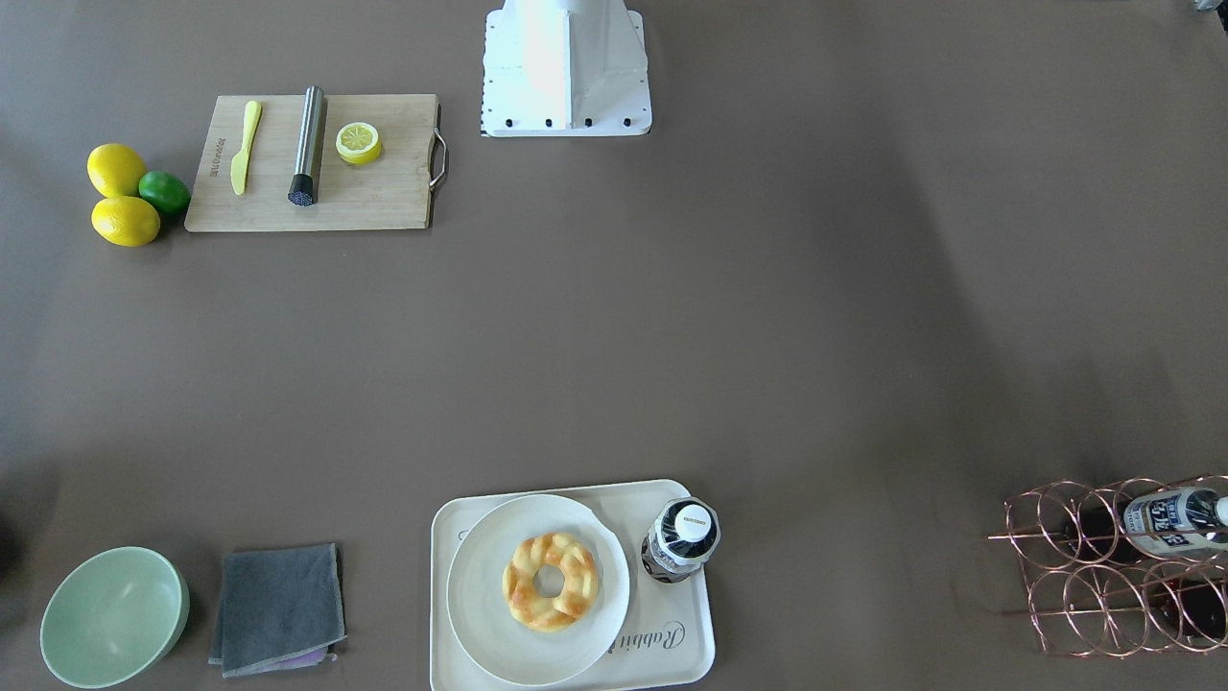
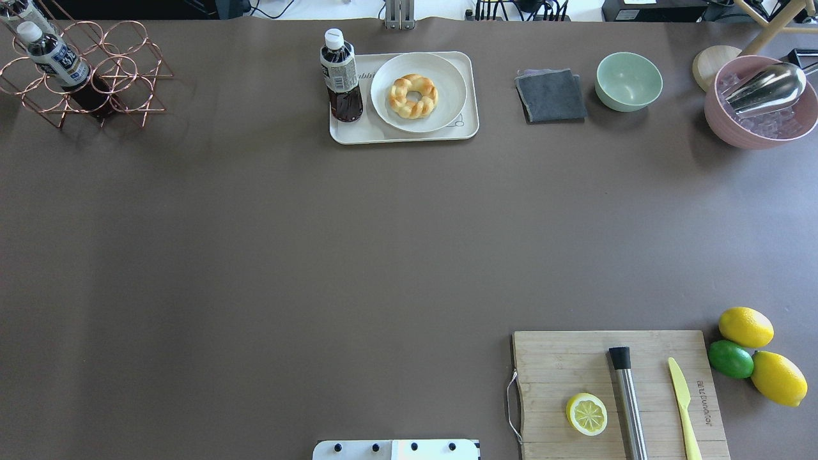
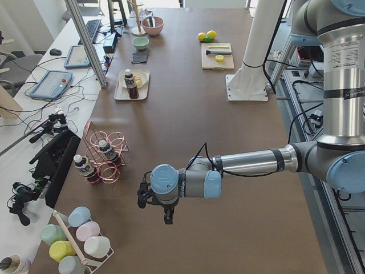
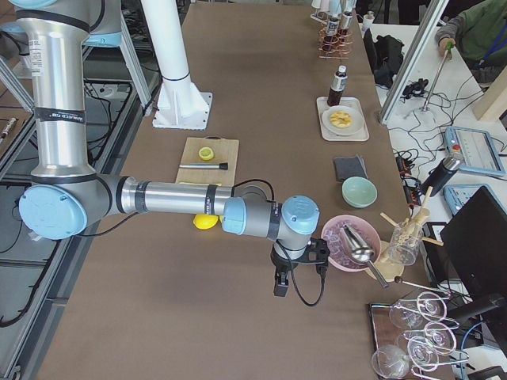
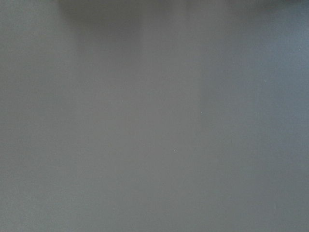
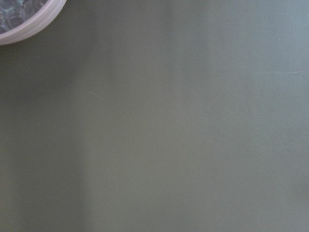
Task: Place donut on tray
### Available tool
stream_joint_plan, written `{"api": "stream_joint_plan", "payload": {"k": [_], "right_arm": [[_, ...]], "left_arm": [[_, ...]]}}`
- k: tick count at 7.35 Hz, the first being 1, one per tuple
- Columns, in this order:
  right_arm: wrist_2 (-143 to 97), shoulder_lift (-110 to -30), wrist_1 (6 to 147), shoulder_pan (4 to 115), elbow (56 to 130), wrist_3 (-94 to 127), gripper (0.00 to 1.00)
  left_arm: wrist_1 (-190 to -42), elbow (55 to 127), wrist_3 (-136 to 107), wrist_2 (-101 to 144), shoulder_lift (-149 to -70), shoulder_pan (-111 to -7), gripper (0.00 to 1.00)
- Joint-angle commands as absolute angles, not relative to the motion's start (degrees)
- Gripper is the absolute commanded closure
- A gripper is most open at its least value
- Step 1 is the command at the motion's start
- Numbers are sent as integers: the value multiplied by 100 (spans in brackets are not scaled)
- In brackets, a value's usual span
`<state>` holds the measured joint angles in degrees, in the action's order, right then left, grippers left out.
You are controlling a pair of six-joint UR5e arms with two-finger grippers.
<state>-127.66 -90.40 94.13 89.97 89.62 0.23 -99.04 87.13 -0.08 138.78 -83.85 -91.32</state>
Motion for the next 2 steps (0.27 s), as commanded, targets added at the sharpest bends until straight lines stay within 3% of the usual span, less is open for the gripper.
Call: {"api": "stream_joint_plan", "payload": {"k": [1,2], "right_arm": [[-12762,-9044,9413,9009,8965,18,0],[-12753,-9044,9413,9009,8965,18,0]], "left_arm": [[-9905,8701,9,13878,-8385,-9132,2],[-9914,8710,-9,13878,-8385,-9141,2]]}}
